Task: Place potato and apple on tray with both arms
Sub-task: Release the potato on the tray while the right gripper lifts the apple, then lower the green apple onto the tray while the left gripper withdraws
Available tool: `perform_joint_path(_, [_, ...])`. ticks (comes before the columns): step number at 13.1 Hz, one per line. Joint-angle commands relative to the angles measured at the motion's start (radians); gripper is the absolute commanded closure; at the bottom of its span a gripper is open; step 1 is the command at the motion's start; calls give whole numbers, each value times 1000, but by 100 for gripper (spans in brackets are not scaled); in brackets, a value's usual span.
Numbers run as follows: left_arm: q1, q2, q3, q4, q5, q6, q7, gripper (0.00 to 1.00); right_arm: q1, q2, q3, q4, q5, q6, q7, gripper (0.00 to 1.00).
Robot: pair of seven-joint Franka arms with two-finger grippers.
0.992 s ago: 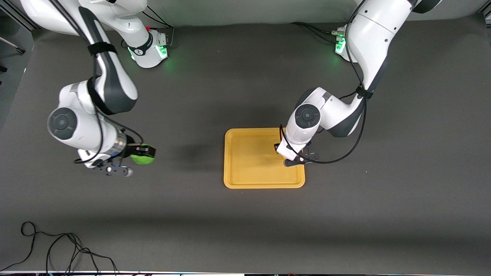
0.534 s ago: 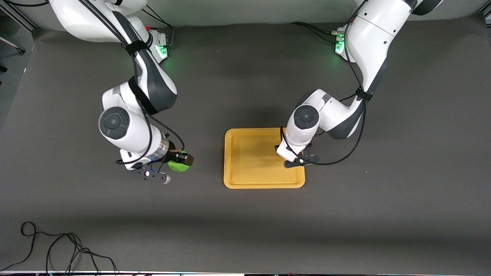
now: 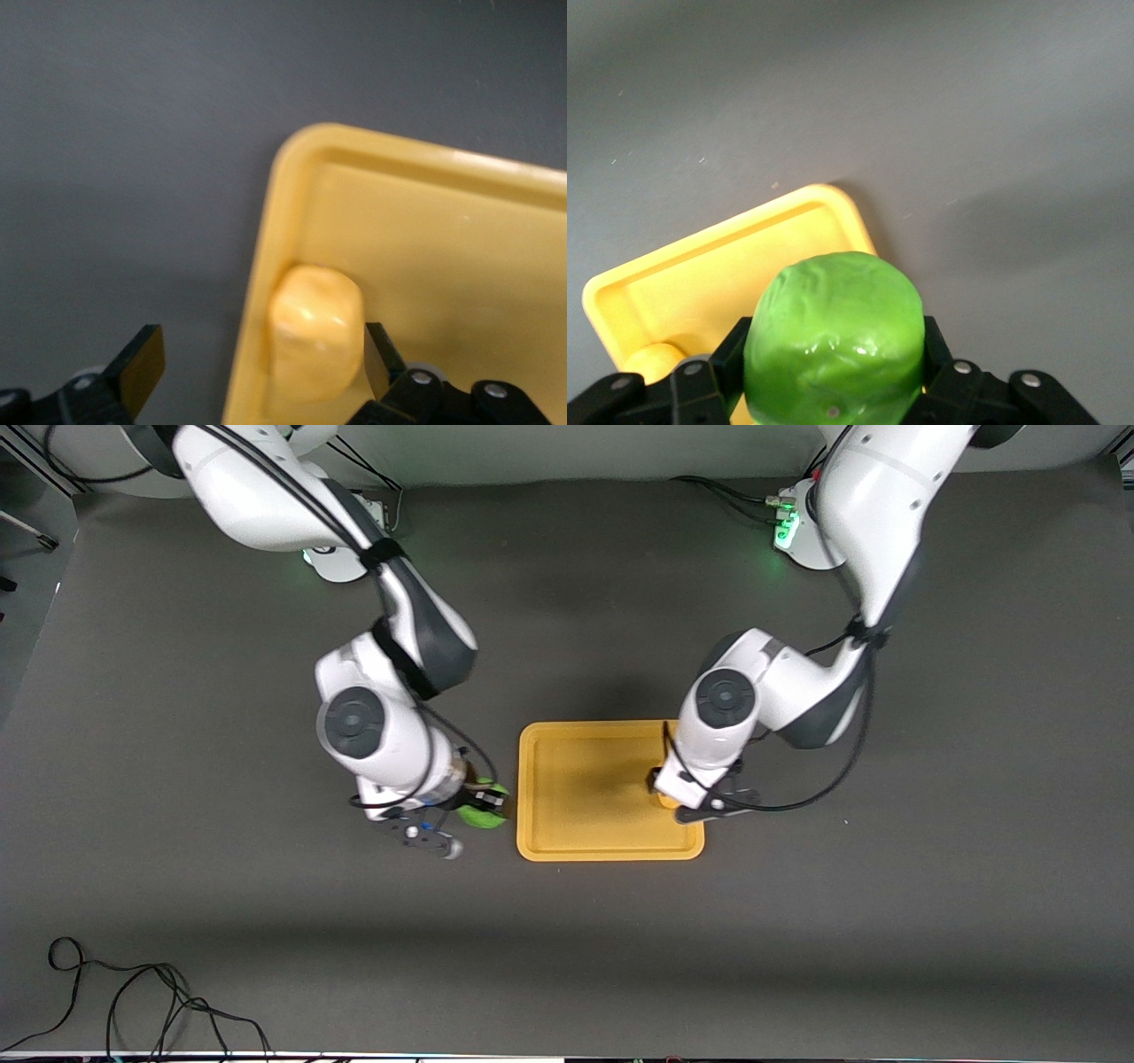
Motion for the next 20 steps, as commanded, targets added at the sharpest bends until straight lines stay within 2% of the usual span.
perform_joint_path(1, [114, -169, -6, -31, -60, -160, 189, 0, 95, 126, -20, 106, -44, 48, 111, 80])
perform_joint_path(2, [164, -215, -3, -36, -103, -203, 307, 0, 101, 164, -14, 124, -55, 55, 121, 80])
perform_joint_path(4, [267, -286, -3, -37, -150, -285, 493, 0, 183, 238, -23, 178, -62, 55, 192, 80])
perform_joint_path(7, [370, -362, -1, -50, -156, -314, 639, 0, 225, 284, -27, 178, -82, 55, 216, 80])
perform_joint_path(9, [404, -396, 0, -50, -159, -357, 728, 0, 228, 299, -27, 174, -89, 56, 216, 80])
perform_joint_path(13, [424, -467, 22, -59, -159, -403, 781, 0, 215, 312, -29, 172, -117, 55, 213, 79])
perform_joint_path(14, [445, -467, 26, -59, -180, -403, 824, 0, 216, 315, -30, 172, -117, 56, 214, 74])
perform_joint_path(15, [471, -468, 26, -59, -202, -403, 857, 0, 216, 319, -33, 174, -117, 56, 216, 55])
perform_joint_path(16, [482, -468, 26, -59, -204, -403, 874, 0, 218, 318, -35, 174, -117, 56, 217, 16])
perform_joint_path(17, [484, -468, 26, -59, -205, -403, 878, 0, 219, 312, -35, 174, -117, 56, 217, 0])
perform_joint_path(20, [484, -470, 26, -61, -205, -405, 879, 0, 216, 254, -58, 171, -120, 45, 204, 0])
